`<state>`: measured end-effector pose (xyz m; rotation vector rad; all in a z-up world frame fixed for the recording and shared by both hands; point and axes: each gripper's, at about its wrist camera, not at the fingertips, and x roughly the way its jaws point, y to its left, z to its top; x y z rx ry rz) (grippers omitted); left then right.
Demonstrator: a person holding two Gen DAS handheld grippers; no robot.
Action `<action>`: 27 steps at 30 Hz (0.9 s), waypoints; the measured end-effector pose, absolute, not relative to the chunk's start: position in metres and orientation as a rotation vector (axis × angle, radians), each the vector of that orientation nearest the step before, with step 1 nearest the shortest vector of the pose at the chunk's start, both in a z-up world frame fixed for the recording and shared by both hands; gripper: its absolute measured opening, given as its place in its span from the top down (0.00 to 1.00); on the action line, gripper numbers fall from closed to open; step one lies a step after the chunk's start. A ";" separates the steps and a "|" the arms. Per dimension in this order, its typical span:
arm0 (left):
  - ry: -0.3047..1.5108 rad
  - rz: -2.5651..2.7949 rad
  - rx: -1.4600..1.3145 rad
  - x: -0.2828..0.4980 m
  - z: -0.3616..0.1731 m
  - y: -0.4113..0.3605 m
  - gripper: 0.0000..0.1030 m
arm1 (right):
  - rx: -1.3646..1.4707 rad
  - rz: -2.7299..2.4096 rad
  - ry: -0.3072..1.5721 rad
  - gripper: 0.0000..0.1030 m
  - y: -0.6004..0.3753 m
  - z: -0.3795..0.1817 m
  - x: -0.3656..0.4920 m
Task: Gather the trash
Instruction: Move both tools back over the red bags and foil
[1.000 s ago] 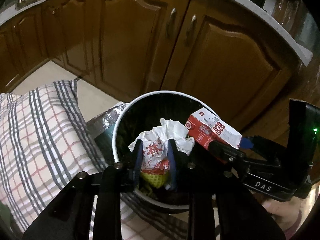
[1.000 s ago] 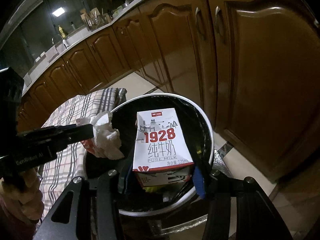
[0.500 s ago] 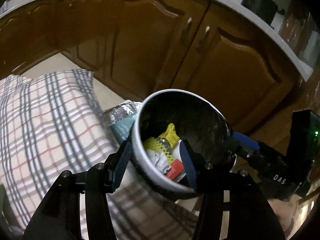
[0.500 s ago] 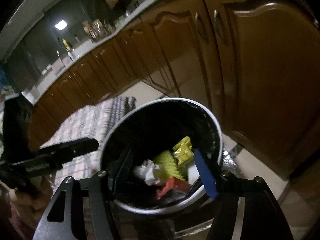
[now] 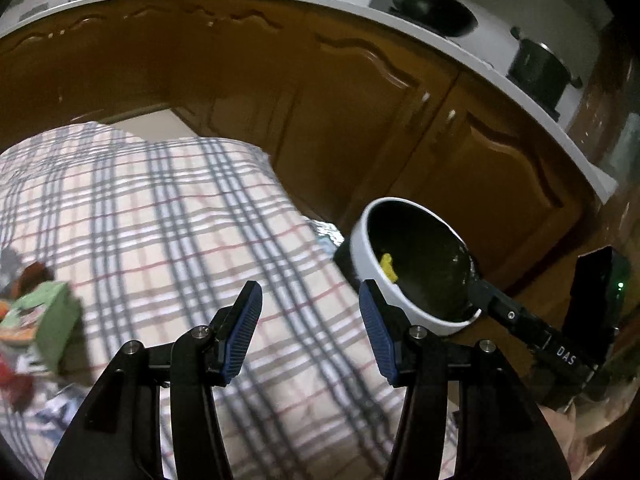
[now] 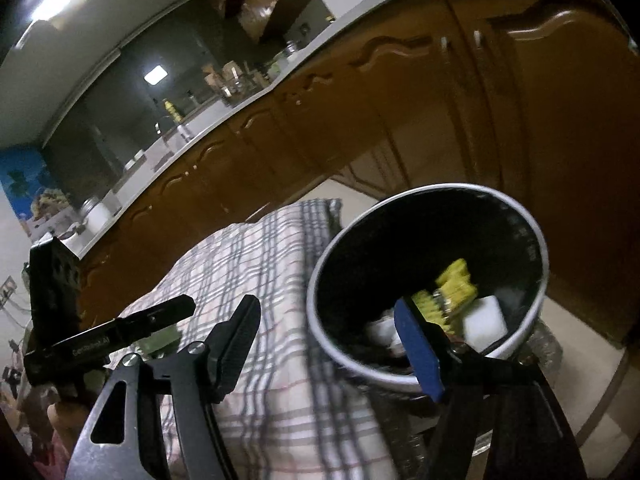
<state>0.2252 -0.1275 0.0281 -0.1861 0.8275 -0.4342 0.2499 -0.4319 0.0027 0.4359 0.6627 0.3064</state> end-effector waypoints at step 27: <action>0.770 -0.224 -0.282 0.156 0.028 0.027 0.51 | 0.326 0.583 0.757 0.31 -0.293 -0.005 0.220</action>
